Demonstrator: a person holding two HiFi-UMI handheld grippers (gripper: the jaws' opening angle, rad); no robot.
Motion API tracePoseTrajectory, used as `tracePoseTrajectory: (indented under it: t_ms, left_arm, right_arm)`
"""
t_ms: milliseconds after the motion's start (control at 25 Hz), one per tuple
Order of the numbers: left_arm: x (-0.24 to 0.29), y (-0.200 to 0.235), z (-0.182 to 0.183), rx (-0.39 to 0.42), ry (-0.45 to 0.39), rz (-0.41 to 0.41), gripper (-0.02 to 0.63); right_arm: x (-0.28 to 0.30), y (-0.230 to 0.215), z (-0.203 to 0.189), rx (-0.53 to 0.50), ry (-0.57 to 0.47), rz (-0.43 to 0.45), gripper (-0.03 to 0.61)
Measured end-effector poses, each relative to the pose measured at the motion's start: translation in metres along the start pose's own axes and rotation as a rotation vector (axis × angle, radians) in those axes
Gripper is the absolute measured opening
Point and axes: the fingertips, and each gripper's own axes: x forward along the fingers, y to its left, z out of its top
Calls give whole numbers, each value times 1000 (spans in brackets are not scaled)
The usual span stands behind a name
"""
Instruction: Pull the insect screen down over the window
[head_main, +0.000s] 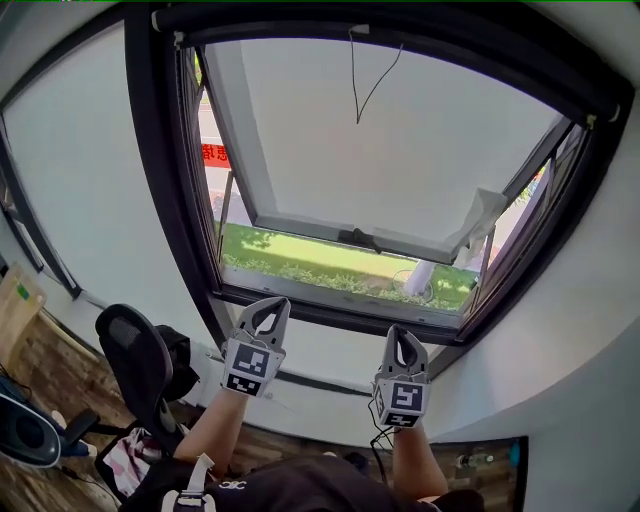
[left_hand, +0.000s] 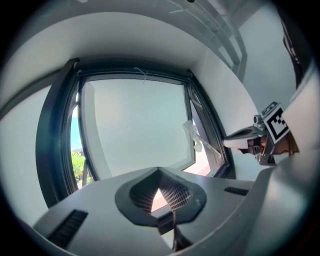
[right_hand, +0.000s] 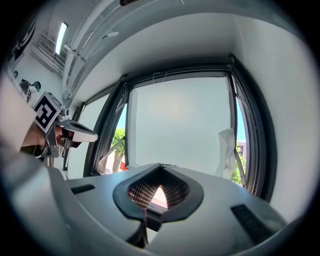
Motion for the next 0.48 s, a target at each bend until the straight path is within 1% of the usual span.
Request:
tracePoseTrajectory:
  t_ms: [40, 120, 280, 360, 440, 480]
  left_arm:
    - [5, 1, 6, 40, -1, 0, 0]
    - [15, 0, 14, 134, 6, -1, 0]
    - [27, 1, 34, 347, 21, 17, 1]
    - [32, 0, 49, 416, 18, 6, 2]
    - [38, -2, 64, 467, 14, -22, 4]
    - [40, -3, 70, 493, 15, -38, 60]
  right_arm:
    - [1, -9, 4, -32, -1, -14, 5]
    - [3, -26, 15, -138, -5, -46, 5]
    - [2, -56, 39, -423, -7, -83, 5]
    - [3, -76, 51, -516, 5, -92, 5]
    - [6, -99, 62, -574, 29, -102, 8]
    - [8, -109, 67, -592, 45, -97, 27]
